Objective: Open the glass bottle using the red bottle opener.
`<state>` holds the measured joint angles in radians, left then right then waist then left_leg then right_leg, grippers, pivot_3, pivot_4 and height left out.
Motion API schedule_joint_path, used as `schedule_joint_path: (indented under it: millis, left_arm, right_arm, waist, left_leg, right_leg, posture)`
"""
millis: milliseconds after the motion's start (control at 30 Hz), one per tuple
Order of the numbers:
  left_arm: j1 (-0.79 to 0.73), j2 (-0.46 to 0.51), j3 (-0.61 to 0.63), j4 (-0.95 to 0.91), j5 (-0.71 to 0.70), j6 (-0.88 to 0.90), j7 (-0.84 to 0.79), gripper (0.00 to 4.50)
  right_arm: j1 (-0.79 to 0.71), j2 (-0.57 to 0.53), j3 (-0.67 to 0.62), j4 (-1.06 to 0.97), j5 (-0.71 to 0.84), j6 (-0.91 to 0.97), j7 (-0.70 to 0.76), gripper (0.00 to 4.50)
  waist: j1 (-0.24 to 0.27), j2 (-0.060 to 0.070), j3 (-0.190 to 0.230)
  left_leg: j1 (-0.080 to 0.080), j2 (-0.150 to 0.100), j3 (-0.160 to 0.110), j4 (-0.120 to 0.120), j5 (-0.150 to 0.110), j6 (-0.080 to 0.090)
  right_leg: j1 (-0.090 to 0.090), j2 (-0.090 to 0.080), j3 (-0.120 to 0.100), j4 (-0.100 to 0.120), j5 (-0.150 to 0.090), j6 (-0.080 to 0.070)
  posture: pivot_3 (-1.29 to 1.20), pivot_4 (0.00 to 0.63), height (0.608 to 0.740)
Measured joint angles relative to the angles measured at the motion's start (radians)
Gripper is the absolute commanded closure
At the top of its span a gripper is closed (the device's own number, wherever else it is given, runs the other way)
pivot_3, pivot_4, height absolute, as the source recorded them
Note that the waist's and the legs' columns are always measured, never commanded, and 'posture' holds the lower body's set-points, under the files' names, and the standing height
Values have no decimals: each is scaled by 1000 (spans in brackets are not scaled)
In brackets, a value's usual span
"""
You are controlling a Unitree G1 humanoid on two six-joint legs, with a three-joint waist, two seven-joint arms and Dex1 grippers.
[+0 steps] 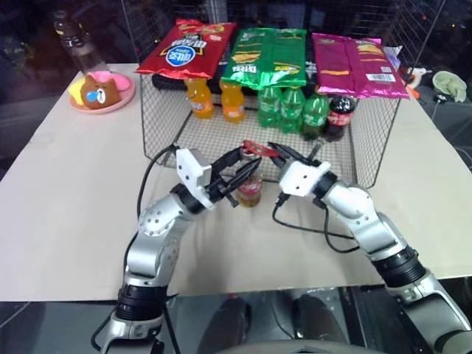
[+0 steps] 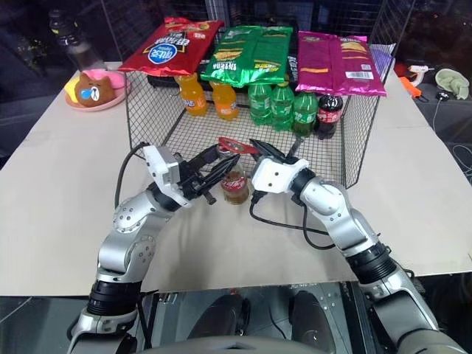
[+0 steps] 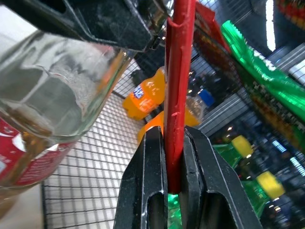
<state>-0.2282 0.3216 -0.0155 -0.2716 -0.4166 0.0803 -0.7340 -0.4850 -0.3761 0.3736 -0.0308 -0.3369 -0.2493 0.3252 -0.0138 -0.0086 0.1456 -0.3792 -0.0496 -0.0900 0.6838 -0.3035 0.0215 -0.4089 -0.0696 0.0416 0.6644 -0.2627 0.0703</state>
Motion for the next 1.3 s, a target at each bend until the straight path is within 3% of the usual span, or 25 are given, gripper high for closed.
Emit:
schedule_joint_path:
  millis: [400, 567, 1300]
  left_arm:
    - [1, -2, 4, 15, -1, 3, 1, 3362]
    - [5, -2, 4, 18, 0, 9, 0, 3362]
    - [-21, -14, -10, 44, 4, 4, 1, 3362]
  right_arm:
    - [-51, 45, 5, 191, -153, -194, -153, 4500]
    - [-52, 52, 6, 245, -186, -259, -210, 4500]
    - [-255, -126, 12, 316, -422, -461, -326, 4500]
  waist:
    - [-1, 4, -7]
    - [-1, 5, -7]
    - [0, 5, -7]
  left_leg:
    - [5, 0, 0, -1, 0, 0]
    - [18, 0, 1, -6, 0, 0]
    - [17, 0, 1, -7, 0, 0]
  right_leg:
    - [4, 0, 0, -1, 0, 0]
    - [16, 0, 1, -3, 0, 0]
    - [16, 0, 2, -4, 0, -1]
  posture:
    - [0, 150, 740]
    - [0, 150, 740]
    - [0, 150, 740]
